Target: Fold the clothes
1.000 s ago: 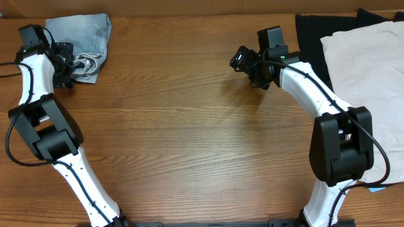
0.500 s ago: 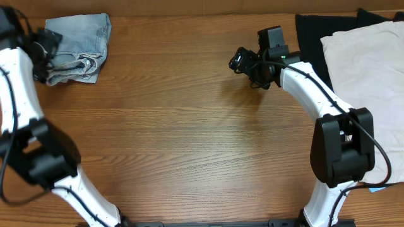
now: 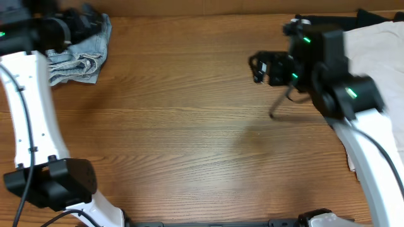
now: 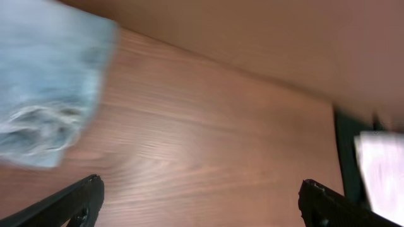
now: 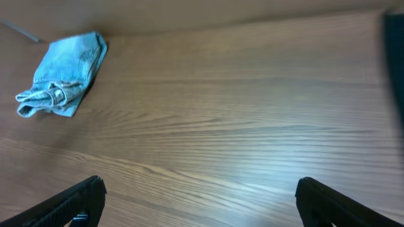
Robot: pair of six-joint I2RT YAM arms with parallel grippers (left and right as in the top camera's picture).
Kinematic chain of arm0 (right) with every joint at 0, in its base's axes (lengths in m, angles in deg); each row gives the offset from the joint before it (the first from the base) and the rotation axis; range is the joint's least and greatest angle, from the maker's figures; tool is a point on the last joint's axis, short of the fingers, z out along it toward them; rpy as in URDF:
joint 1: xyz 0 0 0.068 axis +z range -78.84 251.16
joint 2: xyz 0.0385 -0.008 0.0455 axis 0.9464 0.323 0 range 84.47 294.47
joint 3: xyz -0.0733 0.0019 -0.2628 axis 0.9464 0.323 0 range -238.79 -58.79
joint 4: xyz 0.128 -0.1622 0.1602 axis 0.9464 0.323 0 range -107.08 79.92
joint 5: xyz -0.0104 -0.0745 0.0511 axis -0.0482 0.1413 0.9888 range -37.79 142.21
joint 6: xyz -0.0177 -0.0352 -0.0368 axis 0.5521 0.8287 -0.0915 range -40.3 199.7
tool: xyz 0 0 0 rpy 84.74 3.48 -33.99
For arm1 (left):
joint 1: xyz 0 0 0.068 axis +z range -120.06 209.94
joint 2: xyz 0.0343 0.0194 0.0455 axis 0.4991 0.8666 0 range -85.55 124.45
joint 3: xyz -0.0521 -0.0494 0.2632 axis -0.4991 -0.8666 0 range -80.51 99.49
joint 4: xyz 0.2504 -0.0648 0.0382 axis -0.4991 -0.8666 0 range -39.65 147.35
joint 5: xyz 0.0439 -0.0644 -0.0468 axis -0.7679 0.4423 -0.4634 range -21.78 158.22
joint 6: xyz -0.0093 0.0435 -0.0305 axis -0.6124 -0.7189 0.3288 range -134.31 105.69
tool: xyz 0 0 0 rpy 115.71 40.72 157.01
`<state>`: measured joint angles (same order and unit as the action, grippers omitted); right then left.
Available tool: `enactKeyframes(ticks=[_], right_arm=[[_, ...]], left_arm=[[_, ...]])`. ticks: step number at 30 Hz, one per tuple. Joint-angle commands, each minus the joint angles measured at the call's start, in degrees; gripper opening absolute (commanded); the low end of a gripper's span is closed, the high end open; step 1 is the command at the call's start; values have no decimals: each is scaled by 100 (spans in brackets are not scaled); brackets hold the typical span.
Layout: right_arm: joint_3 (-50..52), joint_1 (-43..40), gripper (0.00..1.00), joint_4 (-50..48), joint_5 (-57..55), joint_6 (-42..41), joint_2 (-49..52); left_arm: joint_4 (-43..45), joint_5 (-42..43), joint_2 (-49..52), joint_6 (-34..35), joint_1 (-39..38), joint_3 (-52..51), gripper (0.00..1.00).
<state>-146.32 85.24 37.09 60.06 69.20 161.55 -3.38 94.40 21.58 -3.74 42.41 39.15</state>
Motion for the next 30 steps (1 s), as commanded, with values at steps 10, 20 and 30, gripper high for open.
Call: enactKeyframes(ticks=[10, 20, 30], right_arm=[[-72, 9, 100, 1683, -780, 197, -2680], [-66, 9, 100, 2321, -780, 197, -2889], [24, -348, 100, 2310, -629, 70, -2970]], left_arm=[[-17, -1650, 120, -1722, -1541, 50, 100], [-57, -1740, 120, -1720, -1624, 50, 100], [-57, -1740, 120, -1722, -1624, 50, 100]])
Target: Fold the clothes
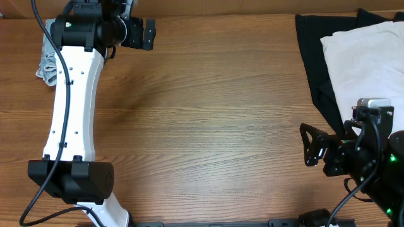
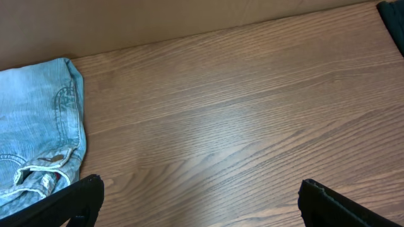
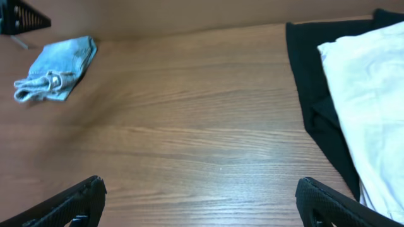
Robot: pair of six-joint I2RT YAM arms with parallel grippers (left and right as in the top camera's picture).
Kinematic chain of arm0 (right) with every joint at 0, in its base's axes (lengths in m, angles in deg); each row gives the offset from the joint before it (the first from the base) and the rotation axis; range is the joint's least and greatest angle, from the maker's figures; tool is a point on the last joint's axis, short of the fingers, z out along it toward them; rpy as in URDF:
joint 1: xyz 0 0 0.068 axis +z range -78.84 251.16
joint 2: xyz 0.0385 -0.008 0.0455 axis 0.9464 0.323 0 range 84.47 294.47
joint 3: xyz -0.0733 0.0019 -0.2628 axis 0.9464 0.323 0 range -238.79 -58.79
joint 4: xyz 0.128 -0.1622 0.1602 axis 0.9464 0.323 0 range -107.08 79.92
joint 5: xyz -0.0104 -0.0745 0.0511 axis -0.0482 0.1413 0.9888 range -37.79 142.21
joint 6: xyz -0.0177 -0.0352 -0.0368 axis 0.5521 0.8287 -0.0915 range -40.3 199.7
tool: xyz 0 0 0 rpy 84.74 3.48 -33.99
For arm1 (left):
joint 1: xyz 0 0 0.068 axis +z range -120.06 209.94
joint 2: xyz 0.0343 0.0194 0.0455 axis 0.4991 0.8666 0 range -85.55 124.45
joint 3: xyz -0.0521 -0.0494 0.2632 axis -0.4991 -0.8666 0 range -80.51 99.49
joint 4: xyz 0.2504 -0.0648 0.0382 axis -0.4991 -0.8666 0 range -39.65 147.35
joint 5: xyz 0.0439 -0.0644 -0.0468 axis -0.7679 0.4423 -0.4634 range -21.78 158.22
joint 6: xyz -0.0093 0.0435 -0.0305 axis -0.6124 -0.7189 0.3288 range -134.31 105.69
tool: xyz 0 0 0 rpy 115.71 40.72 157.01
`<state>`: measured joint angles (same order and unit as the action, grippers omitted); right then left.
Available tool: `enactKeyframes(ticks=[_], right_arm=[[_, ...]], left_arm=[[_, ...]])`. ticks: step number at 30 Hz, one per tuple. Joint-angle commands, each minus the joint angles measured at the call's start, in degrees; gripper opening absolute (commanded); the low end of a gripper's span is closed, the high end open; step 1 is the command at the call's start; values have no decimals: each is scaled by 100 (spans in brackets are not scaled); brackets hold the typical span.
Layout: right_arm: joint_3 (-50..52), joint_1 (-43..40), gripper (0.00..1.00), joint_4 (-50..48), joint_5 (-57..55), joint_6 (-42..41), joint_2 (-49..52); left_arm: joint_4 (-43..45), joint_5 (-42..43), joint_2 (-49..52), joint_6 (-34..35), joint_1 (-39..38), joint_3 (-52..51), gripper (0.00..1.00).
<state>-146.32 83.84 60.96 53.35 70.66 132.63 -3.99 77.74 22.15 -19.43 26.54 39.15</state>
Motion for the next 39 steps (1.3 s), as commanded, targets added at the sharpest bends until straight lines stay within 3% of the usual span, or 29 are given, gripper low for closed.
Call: enactKeyframes(ticks=[1, 4, 11, 14, 16, 19, 32, 39], right_arm=[[223, -380, 100, -295, 2, -42, -160], [1012, -675, 100, -1327, -24, 212, -470], [3805, -710, 100, -4774, 63, 354, -1626], [4940, -855, 100, -5987, 470, 457, -2011], [5661, -920, 100, -6537, 973, 951, -2317], [6424, -925, 100, -6813, 1248, 1384, -2774], [8498, -929, 100, -7318, 879, 1397, -4450], [8706, -955, 100, -7414, 772, 1401, -4804]], left_arm=[[7, -74, 63, -151, -37, 50, 100], [4, -74, 63, -151, -37, 50, 100], [4, -74, 63, -153, -39, 50, 100], [4, -74, 63, -153, -39, 50, 100], [4, -74, 63, -151, -37, 50, 100], [4, -74, 63, -151, -39, 50, 100], [4, -74, 63, -153, -37, 50, 100], [4, -74, 63, -153, -39, 50, 100]])
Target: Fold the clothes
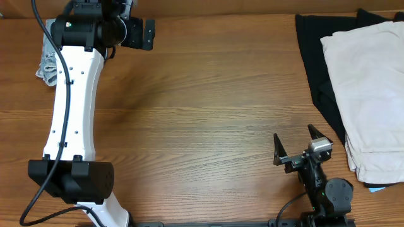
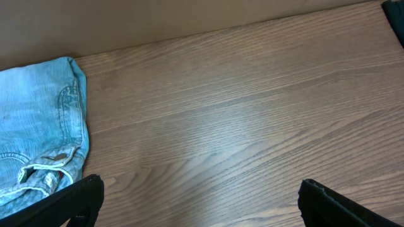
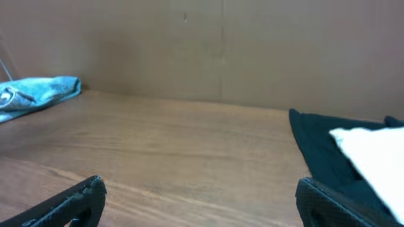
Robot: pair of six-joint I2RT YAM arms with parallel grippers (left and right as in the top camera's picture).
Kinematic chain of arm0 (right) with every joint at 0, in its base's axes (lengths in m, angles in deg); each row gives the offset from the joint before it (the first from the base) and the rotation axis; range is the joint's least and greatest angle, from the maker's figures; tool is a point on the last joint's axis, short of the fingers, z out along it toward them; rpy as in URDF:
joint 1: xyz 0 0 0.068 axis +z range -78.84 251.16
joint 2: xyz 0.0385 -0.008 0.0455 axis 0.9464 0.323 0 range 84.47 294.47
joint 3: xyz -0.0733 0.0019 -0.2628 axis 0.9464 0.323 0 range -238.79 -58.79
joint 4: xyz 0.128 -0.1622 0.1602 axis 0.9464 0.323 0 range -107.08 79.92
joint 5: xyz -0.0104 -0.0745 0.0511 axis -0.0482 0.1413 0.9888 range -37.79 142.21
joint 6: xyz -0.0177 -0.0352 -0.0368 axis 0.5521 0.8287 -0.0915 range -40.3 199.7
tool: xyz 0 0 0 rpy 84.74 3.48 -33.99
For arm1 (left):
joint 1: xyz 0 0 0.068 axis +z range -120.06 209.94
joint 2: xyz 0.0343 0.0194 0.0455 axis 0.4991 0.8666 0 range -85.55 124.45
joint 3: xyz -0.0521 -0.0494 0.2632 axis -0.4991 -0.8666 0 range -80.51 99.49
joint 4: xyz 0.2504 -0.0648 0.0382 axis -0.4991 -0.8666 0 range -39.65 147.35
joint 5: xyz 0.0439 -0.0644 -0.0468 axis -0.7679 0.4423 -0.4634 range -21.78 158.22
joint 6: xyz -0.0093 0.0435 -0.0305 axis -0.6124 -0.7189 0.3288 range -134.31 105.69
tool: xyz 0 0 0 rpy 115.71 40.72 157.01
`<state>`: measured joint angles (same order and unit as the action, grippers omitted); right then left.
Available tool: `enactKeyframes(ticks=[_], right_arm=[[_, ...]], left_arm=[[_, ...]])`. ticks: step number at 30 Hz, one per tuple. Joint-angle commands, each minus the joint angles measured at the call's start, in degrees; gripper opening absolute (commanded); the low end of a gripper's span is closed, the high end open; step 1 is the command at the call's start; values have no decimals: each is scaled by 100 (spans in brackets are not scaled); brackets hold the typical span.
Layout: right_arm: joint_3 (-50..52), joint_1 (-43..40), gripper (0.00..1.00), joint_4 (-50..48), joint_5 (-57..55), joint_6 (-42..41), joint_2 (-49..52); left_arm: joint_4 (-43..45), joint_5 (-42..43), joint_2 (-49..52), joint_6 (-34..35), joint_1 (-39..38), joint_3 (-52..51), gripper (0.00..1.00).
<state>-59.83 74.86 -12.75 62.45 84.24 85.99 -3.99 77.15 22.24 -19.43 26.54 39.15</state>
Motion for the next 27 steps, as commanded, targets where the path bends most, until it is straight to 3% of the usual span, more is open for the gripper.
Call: enactKeyframes(ticks=[1, 27], right_arm=[[57, -57, 100, -37, -168, 44, -140], [57, -35, 100, -44, -120, 20, -136]], left_arm=[[7, -15, 55, -153, -37, 50, 100], [-192, -15, 39, -153, -35, 50, 100]])
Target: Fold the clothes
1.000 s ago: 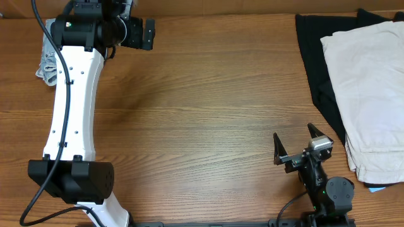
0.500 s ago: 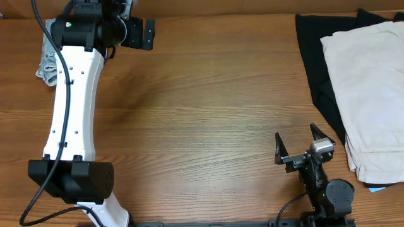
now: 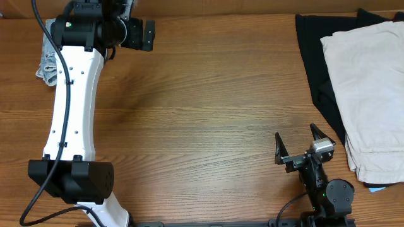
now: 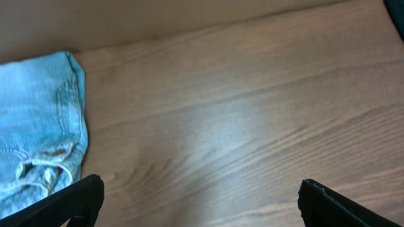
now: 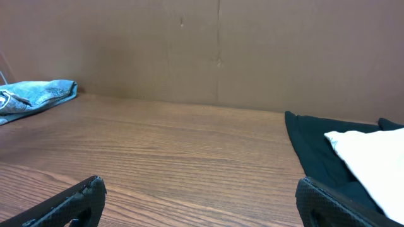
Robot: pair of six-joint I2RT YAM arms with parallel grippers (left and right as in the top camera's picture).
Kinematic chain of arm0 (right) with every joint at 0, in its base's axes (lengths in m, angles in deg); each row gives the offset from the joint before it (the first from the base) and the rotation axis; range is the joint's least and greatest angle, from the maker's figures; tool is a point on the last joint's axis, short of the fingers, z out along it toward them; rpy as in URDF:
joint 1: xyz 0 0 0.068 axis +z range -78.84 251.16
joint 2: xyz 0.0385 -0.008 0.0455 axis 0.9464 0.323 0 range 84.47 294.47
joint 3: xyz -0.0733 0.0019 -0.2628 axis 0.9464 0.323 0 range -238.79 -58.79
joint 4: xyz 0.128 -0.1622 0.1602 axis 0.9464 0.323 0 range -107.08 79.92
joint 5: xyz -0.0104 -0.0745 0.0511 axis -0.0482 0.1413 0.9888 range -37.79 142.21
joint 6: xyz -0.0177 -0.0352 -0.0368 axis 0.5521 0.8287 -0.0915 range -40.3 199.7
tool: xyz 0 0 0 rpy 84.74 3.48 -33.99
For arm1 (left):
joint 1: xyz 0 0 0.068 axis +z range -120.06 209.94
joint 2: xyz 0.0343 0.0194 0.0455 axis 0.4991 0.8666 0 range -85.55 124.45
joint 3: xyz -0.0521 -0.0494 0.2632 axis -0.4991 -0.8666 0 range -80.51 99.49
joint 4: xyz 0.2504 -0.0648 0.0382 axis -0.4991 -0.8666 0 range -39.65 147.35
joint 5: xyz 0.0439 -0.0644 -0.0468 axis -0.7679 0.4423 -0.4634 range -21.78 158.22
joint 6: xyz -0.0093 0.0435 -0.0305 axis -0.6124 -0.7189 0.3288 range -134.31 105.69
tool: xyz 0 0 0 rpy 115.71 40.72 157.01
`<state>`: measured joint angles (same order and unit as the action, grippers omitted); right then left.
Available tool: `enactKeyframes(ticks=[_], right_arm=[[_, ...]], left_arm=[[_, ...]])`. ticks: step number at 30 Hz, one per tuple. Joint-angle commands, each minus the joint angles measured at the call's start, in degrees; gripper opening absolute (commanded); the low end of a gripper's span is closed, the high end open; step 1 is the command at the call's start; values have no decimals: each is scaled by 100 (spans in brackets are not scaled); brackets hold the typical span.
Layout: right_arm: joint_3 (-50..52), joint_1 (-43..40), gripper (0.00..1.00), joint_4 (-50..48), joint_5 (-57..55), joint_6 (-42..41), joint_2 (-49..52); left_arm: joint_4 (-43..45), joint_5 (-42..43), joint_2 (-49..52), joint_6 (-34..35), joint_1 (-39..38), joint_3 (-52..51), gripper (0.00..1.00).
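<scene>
Folded light-blue denim (image 3: 48, 55) lies at the far left edge of the table, mostly under my left arm; it shows at the left in the left wrist view (image 4: 38, 132) and far off in the right wrist view (image 5: 35, 94). A white garment (image 3: 366, 82) lies on a black one (image 3: 315, 57) at the far right. My left gripper (image 3: 142, 33) hangs open at the table's back, just right of the denim, nothing between its fingers. My right gripper (image 3: 303, 146) is open and empty low at the front right, left of the white garment.
A brown cardboard wall (image 5: 221, 50) stands along the table's far edge. The wooden table (image 3: 208, 113) stretches between the two piles. The left arm's base (image 3: 69, 180) sits at the front left.
Almost nothing differs: the right gripper has shifted very slightly at the front right, and the left wrist view is a little blurred. The clothes lie as before.
First my left gripper was over the denim at the back left and my right arm reached over the table's middle. Then the left gripper stood right of the denim and the right arm was back at the front right. The right arm then sat lower, as now.
</scene>
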<state>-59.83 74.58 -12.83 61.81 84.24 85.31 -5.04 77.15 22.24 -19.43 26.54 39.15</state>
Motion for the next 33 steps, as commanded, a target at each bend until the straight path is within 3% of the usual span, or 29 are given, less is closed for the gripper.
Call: enactKeyframes(ticks=[1, 12, 16, 18, 28, 33], right_arm=[[57, -7, 100, -35, -57, 20, -68], [57, -7, 100, -35, -57, 20, -68], [57, -7, 100, -35, -57, 20, -68], [57, -7, 100, -35, -57, 20, -68], [57, -7, 100, -35, -57, 20, -68], [57, -7, 100, -35, -57, 20, -68]], left_arm=[[-79, -15, 28, -153, -37, 50, 100], [-737, 9, -1233, -149, -216, 44, 100], [-686, 0, -1899, -131, -286, -415, 100], [-337, -52, -2236, -131, -286, -918, 100], [3917, 9, -4747, 68, -284, -6470, 100], [5246, 11, -6061, 87, -199, -8432, 100]])
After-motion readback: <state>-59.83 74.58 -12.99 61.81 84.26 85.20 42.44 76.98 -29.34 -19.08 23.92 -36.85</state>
